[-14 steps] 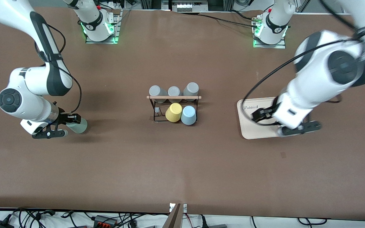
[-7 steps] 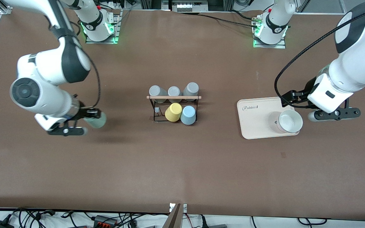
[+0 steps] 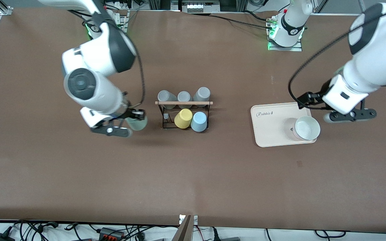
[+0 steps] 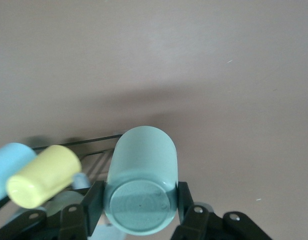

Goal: Hang scattered cups on rack with three cups
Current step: 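Carry the green cup to the rack and hang it with the right gripper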

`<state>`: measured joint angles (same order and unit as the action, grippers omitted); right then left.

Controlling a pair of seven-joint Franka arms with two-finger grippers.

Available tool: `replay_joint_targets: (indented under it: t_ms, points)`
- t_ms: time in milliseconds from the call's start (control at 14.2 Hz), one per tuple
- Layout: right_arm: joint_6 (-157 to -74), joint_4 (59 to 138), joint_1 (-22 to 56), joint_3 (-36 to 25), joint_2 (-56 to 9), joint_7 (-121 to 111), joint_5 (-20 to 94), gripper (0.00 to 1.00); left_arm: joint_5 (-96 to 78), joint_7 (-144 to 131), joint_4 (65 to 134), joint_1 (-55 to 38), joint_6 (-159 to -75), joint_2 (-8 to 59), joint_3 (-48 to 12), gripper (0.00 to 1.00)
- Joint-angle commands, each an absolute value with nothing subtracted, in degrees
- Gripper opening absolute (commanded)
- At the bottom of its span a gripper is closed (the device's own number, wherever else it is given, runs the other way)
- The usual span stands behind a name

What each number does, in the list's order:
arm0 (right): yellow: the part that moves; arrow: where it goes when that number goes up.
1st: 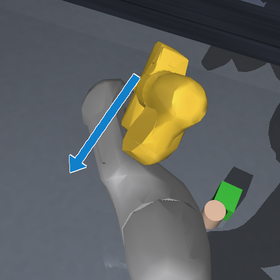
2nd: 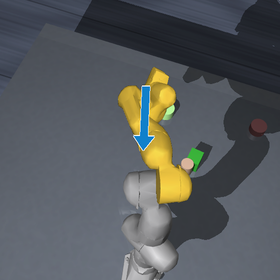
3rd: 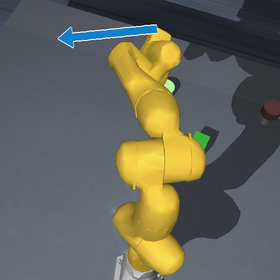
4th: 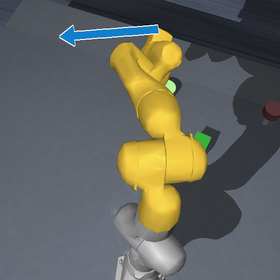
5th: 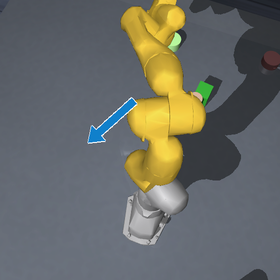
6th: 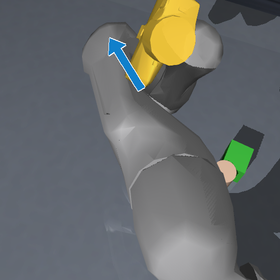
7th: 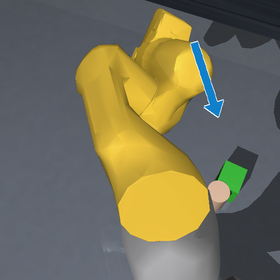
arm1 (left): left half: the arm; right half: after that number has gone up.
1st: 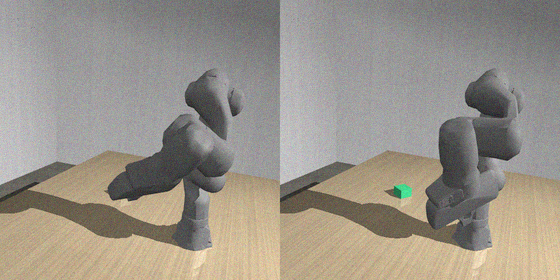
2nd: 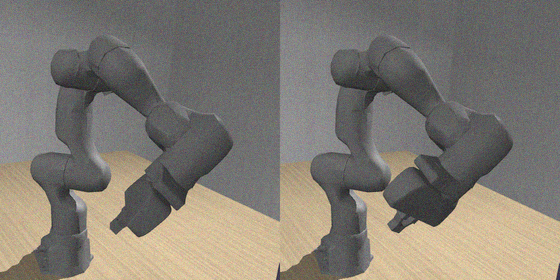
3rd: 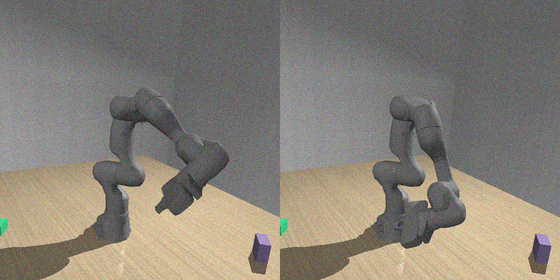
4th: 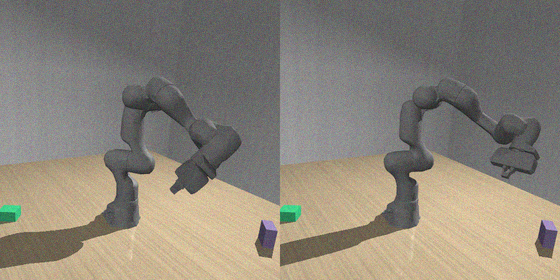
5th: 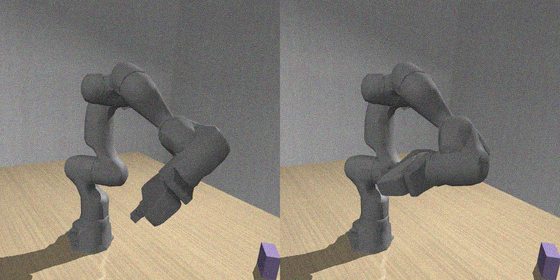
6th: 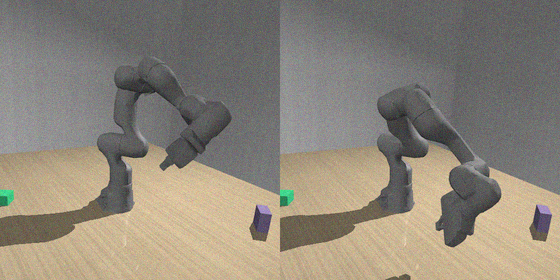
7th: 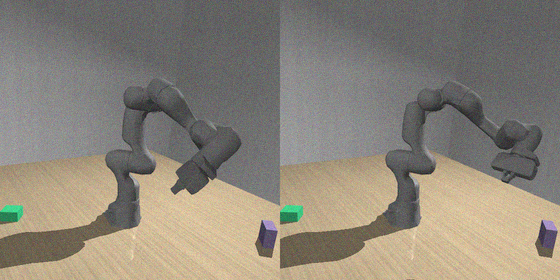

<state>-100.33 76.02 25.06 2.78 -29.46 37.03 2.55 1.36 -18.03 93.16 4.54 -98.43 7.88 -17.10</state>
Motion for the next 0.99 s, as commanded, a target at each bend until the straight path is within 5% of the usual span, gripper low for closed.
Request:
replay_joint_targets:
  t_ms: [0, 918]
  points:
    - [-99.84, 70.93, 27.68, 2.29, -33.22, 42.52, 3.25, 0.33, 0.88, -16.96, 98.36, 5.98, -101.34, 3.25, -18.11, 1.0]
    - [-106.86, 73.47, 31.73, 2.2, -38.05, 50.01, 5.01, 0.33, 0.88, -18.02, 95.98, 5.98, -96.85, 4.13, -18.11, 1.0]
